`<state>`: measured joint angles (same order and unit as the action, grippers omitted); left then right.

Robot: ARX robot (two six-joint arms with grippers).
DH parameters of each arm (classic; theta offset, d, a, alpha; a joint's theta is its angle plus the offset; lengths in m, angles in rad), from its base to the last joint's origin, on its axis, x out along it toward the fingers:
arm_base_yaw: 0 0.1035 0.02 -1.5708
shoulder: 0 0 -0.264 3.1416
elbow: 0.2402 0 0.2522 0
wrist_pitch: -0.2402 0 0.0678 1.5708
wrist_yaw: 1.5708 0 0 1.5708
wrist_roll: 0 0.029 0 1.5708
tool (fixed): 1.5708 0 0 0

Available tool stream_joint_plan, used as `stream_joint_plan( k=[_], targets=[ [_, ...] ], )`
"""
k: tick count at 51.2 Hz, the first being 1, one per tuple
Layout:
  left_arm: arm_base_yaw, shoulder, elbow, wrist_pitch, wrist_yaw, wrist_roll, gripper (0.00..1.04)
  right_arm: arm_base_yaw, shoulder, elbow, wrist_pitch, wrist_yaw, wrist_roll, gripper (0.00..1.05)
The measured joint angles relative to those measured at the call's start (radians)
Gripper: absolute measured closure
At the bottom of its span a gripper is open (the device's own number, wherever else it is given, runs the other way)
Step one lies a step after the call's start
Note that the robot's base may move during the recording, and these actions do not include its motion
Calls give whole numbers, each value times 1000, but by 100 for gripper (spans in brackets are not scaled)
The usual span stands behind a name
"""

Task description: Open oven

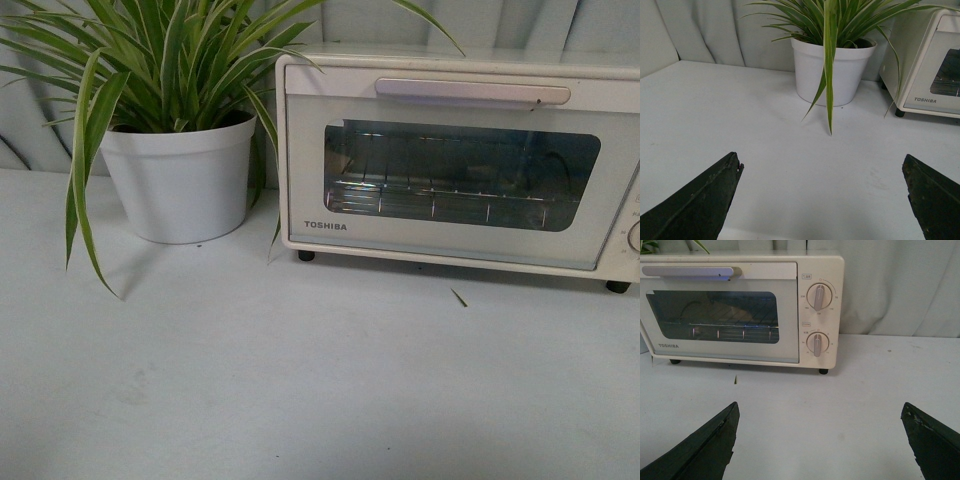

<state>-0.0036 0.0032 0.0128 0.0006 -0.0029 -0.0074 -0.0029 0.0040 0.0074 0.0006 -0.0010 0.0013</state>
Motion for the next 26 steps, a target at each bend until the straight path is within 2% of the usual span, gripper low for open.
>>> stream_joint_plan(
  k=[26],
  targets=[
    [0,0,0,0,0,0,6,0,0,0,0,0,0,9]
  ],
)
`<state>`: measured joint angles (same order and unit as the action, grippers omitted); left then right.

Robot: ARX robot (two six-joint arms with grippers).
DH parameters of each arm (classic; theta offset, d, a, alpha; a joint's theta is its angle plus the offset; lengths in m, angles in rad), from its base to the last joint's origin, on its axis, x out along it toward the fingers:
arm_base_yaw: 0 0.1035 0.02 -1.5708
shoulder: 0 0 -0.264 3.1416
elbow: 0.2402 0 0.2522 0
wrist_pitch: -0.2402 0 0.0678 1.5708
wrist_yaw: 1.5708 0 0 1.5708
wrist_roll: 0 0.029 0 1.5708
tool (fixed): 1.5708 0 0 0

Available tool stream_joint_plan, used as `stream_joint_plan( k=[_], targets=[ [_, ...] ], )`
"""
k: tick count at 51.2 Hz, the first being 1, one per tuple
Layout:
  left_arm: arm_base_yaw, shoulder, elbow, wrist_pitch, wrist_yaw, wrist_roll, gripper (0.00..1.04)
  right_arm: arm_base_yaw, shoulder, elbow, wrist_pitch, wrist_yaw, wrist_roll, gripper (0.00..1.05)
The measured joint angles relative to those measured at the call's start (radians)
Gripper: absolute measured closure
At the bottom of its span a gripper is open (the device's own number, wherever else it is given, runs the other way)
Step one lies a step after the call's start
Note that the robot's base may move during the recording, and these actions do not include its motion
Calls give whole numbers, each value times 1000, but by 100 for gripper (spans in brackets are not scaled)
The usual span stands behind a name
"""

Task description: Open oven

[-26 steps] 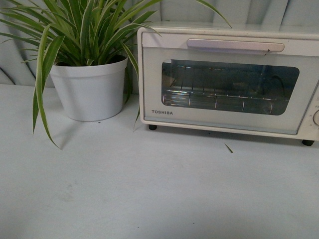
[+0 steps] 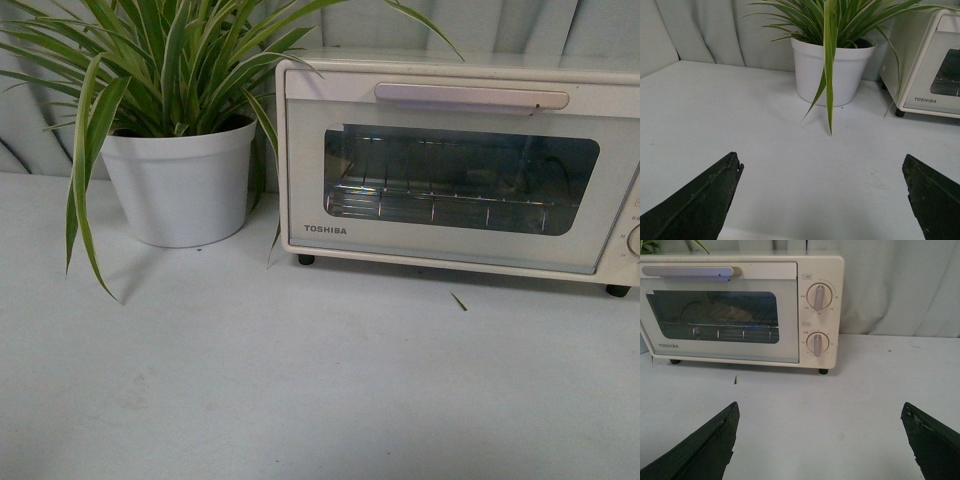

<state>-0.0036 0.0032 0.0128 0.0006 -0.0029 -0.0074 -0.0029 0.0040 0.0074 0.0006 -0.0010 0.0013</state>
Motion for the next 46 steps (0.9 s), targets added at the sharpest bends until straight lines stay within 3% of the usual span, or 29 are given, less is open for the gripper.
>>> stream_joint_plan(
  k=[46],
  targets=[
    [0,0,0,0,0,0,6,0,0,0,0,0,0,9]
  ],
)
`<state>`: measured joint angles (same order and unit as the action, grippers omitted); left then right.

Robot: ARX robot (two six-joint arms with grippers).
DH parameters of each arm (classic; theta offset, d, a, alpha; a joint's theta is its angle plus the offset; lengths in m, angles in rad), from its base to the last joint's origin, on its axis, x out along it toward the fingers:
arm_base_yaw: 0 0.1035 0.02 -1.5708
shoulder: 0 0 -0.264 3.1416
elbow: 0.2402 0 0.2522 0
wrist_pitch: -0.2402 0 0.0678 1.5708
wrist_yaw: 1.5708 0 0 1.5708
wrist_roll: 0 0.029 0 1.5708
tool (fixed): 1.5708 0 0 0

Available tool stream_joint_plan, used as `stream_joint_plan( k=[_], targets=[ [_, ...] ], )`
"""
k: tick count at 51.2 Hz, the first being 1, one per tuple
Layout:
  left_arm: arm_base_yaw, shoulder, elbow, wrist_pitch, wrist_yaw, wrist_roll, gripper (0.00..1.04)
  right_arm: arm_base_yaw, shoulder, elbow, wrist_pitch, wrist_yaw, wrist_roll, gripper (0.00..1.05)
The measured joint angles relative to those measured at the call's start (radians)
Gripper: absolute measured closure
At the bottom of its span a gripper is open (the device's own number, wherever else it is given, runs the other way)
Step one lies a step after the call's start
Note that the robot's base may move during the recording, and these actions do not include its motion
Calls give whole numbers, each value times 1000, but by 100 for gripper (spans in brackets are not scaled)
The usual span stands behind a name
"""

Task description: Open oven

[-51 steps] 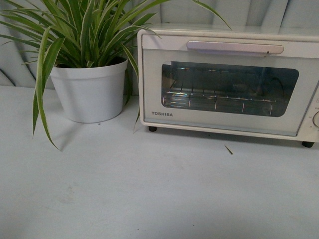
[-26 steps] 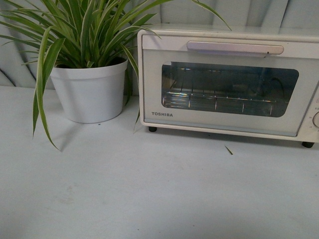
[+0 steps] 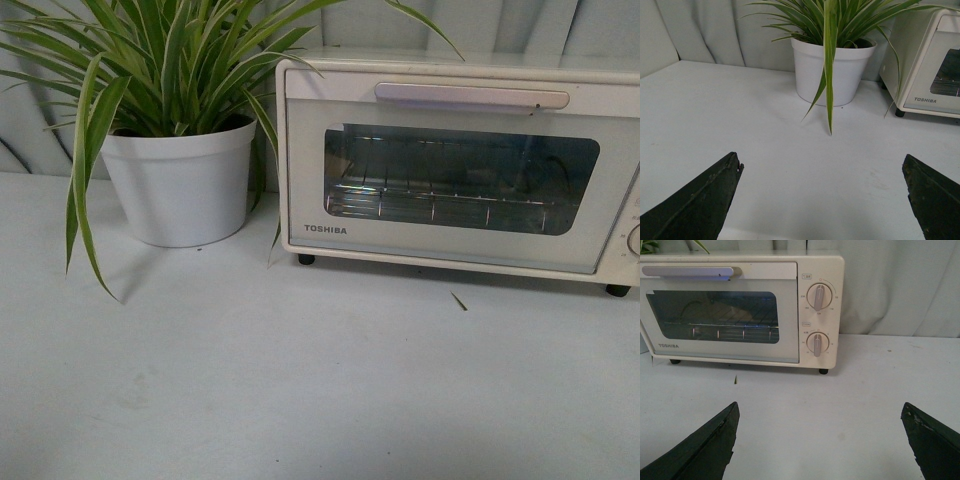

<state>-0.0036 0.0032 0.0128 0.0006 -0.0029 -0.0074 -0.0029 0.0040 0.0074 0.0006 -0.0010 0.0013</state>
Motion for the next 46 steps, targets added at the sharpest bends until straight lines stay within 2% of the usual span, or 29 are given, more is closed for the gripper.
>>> stream_joint_plan(
  k=[4,6,9,13,19,22,30,37,46],
  targets=[
    [0,1,0,-1,-4,-3,6,0,0,0,0,0,0,9],
    [-32,46,29,-91,-92,-91,6,0,0,0,0,0,0,9],
    [-63,116,46,-121,-135,-179,6,0,0,0,0,0,0,9],
    [-101,228,67,-96,-98,-328,6,0,0,0,0,0,0,9],
    [-181,487,154,51,-59,-578,6,0,0,0,0,0,0,9],
    [-266,651,210,143,-70,-690,6,0,0,0,0,0,0,9],
    [-416,1004,329,338,-74,-826,6,0,0,0,0,0,0,9],
    [-468,1288,435,489,-65,-926,6,0,0,0,0,0,0,9],
    [-492,1494,512,578,-47,-1008,6,0,0,0,0,0,0,9]
  ],
)
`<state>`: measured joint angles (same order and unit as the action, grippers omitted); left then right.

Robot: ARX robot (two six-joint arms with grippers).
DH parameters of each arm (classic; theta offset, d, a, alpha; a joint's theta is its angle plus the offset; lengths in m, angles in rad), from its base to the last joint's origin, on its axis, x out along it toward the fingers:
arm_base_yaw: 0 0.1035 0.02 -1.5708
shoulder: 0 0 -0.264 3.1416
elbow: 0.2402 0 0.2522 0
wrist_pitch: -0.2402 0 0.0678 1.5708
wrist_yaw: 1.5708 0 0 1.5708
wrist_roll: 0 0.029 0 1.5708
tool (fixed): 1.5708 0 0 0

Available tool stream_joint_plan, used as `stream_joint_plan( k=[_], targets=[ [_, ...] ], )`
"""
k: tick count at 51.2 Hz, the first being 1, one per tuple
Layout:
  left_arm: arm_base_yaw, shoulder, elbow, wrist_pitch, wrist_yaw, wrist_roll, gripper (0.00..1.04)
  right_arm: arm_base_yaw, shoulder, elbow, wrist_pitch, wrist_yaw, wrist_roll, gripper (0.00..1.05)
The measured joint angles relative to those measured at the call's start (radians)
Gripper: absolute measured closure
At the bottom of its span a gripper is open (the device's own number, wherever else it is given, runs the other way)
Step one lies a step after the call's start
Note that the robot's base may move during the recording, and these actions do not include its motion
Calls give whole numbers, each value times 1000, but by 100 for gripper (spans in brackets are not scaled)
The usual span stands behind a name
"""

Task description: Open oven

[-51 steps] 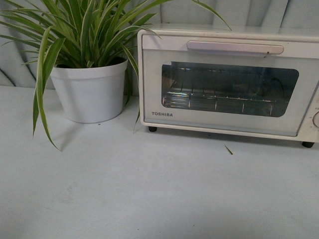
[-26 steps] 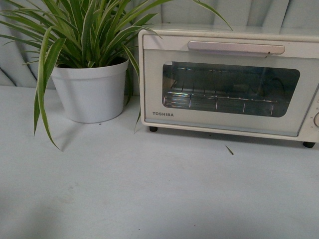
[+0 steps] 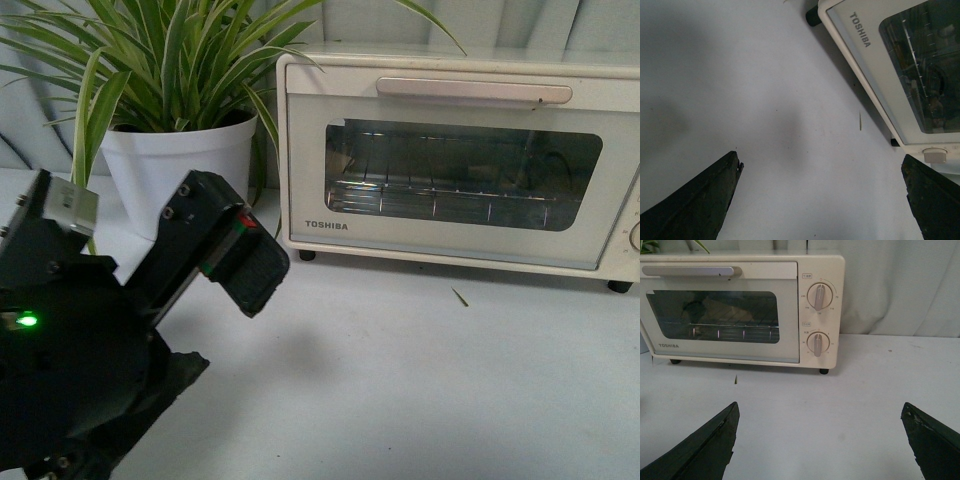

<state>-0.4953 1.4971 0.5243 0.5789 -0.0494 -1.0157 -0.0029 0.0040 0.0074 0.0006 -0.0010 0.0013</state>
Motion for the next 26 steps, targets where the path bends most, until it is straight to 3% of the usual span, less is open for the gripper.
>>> stream_joint_plan(
  k=[26],
  targets=[
    [-77,206,152,41,4,-113,6,0,0,0,0,0,0,9]
  ],
)
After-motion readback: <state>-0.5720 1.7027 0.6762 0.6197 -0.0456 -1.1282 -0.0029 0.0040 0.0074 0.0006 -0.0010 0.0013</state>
